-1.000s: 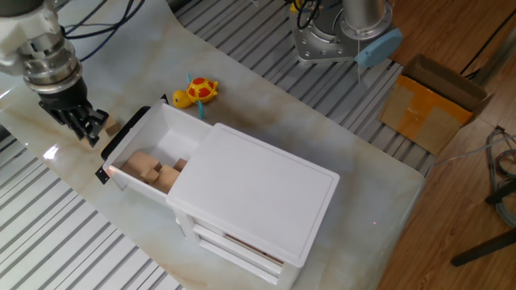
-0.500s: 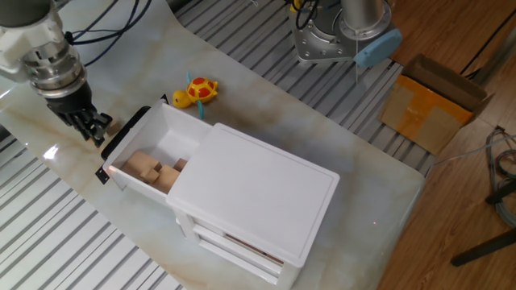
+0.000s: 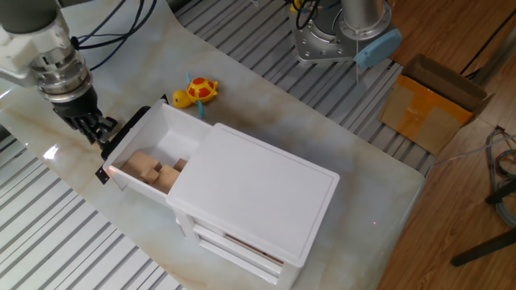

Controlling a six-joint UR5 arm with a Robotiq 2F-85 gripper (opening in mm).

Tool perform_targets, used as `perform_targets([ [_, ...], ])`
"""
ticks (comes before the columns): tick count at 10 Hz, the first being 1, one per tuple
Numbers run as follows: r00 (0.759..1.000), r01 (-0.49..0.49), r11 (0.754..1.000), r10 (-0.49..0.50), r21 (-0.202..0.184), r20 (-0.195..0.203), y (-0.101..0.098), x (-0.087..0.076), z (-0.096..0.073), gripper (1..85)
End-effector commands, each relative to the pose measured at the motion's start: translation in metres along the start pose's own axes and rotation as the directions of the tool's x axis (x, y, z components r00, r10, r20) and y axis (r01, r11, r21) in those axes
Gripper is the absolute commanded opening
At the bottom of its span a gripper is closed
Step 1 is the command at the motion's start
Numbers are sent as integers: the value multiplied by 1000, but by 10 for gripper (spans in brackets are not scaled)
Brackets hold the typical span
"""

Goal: Take something out of a drawer

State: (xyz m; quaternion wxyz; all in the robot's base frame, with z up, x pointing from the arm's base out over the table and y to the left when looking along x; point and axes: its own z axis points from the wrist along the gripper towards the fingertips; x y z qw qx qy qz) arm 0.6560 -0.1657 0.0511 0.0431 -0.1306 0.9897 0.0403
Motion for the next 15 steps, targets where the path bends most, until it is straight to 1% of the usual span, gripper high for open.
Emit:
perform_targets([
  [1, 999, 38, 999, -38, -17, 11, 1, 4, 4, 180],
  [2, 998, 56, 998, -56, -17, 21, 0, 3, 4, 303],
  [3, 998, 62, 998, -62, -17, 24, 0, 2, 5, 447],
  [4, 998, 62, 998, -61, -19, 24, 0, 2, 5, 490],
  [6, 997, 71, 997, -70, -23, 26, 0, 2, 2, 513],
  [7, 997, 78, 997, -77, -29, 22, -2, 5, -5, 513],
  [8, 996, 89, 994, -89, -55, 8, -2, 12, -21, 517],
  [9, 996, 85, 993, -86, -82, -11, 3, 21, -41, 537],
  [10, 996, 76, 993, -79, -93, -30, 7, 27, -66, 537],
  [11, 996, 74, 994, -78, -79, -46, 6, 31, -85, 487],
  [12, 994, 107, 994, -107, -25, -32, -10, 26, -87, 333],
  [13, 997, 73, 997, -74, -23, -39, -11, 24, -85, 20],
  [14, 997, 50, 998, -51, -31, -56, -7, 24, -87, 13],
  [15, 997, 41, 999, -41, -6, -65, -12, 25, -90, 13],
])
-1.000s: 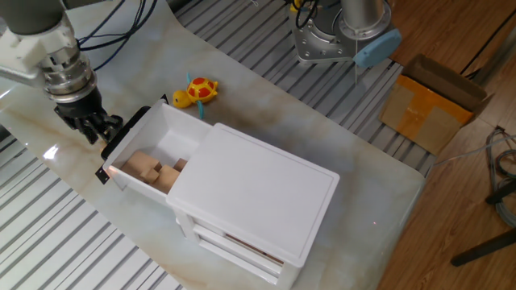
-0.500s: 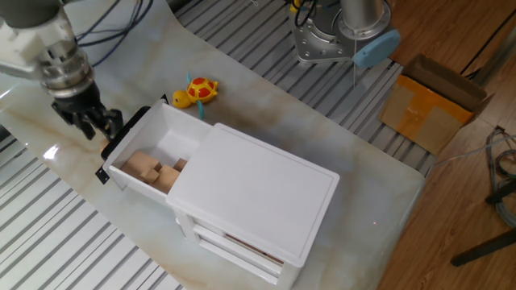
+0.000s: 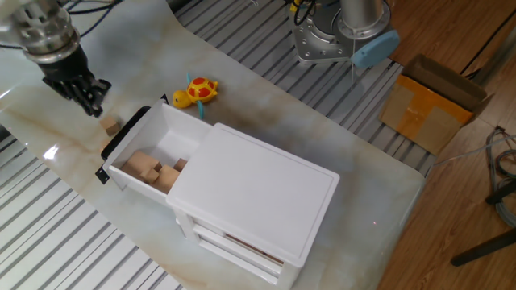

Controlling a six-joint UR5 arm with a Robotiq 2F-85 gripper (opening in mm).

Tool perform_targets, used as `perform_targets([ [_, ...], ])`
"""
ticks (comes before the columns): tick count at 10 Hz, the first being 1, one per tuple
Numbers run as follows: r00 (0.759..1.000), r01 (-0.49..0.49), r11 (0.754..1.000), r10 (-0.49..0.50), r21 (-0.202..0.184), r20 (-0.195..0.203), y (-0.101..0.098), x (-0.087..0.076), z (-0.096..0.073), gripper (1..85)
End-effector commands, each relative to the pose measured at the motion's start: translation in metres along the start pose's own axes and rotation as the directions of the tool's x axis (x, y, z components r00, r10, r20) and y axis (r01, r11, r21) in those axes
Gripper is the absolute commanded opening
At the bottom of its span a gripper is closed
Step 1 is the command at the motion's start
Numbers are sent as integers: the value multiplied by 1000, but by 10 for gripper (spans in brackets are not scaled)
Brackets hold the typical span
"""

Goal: Take something out of a drawer

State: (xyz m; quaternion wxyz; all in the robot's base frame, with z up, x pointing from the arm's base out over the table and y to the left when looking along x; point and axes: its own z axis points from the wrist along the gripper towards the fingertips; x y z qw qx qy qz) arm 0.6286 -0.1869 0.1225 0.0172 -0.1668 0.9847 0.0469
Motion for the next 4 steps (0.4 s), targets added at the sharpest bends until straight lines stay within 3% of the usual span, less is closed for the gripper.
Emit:
perform_targets([
  [1, 999, -30, 998, 31, 56, -16, -14, 1, -15, 13],
  [4, 998, -41, 992, 45, 117, -36, -35, 10, -19, 13],
])
